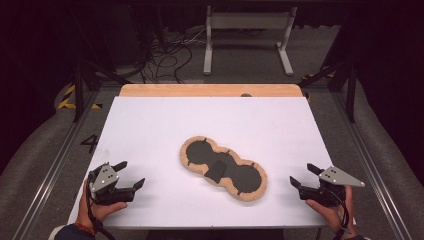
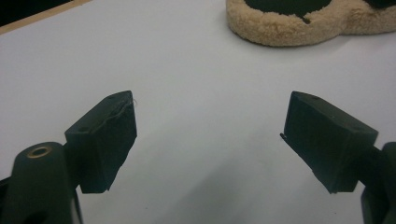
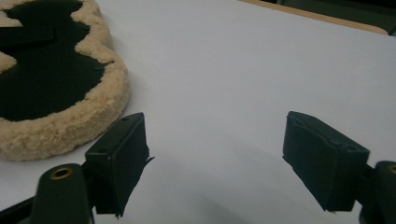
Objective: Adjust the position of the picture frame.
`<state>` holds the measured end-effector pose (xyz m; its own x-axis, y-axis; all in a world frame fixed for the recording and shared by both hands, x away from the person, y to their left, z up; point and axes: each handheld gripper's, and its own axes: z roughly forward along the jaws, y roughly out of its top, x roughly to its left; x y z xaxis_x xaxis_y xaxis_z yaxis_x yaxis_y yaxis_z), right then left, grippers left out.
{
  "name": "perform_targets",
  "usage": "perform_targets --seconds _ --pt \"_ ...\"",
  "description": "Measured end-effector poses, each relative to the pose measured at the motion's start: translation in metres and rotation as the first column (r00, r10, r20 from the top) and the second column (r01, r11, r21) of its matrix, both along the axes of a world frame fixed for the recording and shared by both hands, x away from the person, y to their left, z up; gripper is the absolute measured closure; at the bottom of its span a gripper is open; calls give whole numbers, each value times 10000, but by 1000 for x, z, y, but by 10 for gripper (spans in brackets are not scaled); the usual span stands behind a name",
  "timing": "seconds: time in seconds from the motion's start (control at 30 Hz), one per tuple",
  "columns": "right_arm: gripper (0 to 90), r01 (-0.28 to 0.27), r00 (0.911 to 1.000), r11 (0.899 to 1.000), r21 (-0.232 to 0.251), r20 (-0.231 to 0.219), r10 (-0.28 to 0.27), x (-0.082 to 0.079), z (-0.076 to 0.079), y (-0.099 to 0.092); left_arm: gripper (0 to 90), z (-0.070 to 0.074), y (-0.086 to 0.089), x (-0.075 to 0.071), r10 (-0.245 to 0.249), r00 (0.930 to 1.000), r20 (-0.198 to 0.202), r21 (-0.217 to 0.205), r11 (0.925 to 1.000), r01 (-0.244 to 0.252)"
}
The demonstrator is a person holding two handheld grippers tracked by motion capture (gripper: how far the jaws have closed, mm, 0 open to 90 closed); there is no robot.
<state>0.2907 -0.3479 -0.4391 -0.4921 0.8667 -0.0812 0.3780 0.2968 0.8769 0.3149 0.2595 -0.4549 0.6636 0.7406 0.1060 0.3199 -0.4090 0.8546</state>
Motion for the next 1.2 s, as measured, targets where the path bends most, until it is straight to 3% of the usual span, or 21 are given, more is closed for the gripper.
perform_targets --seconds 0.47,0.57,0.73,0.9,1.07,1.2 --pt "418 -134 9991 9998 -136 -395 129 5 -1 8 339 2 -11 4 -435 9989 -194 114 9990 438" --pt "489 -236 9979 9996 -174 -608 225 7 -3 13 464 4 -15 7 -734 9966 -367 40 9973 736" --pt "614 -456 9955 9987 -205 -836 438 11 -4 19 695 5 -29 11 -1284 9900 -587 342 9908 1306" --pt "715 -641 9925 9975 -309 -1065 604 18 -5 27 856 4 -45 15 -1686 9821 -844 699 9822 1746" --pt "789 -1003 9879 9943 -353 -1227 953 22 -6 36 884 5 -61 22 -1981 9750 -1010 700 9761 2055" --pt "847 -1241 9835 9917 -340 -1364 1184 21 -5 43 894 6 -71 35 -1991 9739 -1090 820 9746 2084"
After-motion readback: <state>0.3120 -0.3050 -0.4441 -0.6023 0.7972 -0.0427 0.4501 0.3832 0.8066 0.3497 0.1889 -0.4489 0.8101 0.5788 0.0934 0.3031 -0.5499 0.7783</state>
